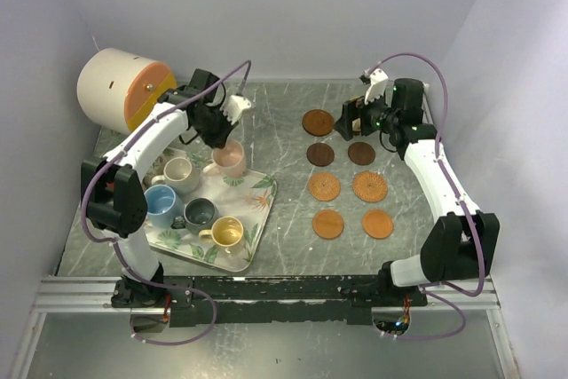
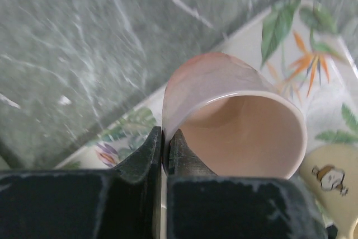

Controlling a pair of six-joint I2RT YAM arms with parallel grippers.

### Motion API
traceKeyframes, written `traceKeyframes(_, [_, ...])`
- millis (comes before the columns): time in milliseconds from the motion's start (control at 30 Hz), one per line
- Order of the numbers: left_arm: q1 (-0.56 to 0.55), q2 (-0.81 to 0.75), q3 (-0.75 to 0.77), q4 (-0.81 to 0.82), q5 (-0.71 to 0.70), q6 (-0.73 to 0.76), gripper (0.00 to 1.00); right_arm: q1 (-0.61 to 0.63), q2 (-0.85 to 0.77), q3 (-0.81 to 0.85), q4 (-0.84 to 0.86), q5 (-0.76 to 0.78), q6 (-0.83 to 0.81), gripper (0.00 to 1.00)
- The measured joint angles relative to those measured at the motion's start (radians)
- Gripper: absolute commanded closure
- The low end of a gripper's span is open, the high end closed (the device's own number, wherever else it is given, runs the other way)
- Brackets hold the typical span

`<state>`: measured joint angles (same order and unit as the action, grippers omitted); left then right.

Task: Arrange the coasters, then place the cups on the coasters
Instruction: Pick up the cup from the tray.

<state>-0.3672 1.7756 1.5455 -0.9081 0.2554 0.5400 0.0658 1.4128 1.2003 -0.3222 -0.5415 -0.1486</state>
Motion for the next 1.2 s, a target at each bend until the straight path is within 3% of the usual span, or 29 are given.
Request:
traceKeyframes(433, [-0.126, 0.08, 0.157, 0.281, -0.056, -0.367, 0.93, 0.254, 0.097, 0.114, 0.097, 0.18, 0.156, 0.17])
traceKeyframes(800, [-0.258, 0.106, 0.157, 0.47, -0.257, -0.665, 0.93, 0.311, 0.196, 0.171, 0.1, 0.307, 0.242, 0.25])
traceKeyframes(967, [-0.307, 0.106, 0.157, 0.51, -0.398, -0.714, 0.93, 0.319, 0.205, 0.175, 0.094, 0.336, 0.243, 0.33])
traceKeyframes(1200, [-0.342, 0.106, 0.157, 0.521, -0.51, -0.753, 0.93, 0.327, 0.246, 0.197, 0.083, 0.379, 0.246, 0.54])
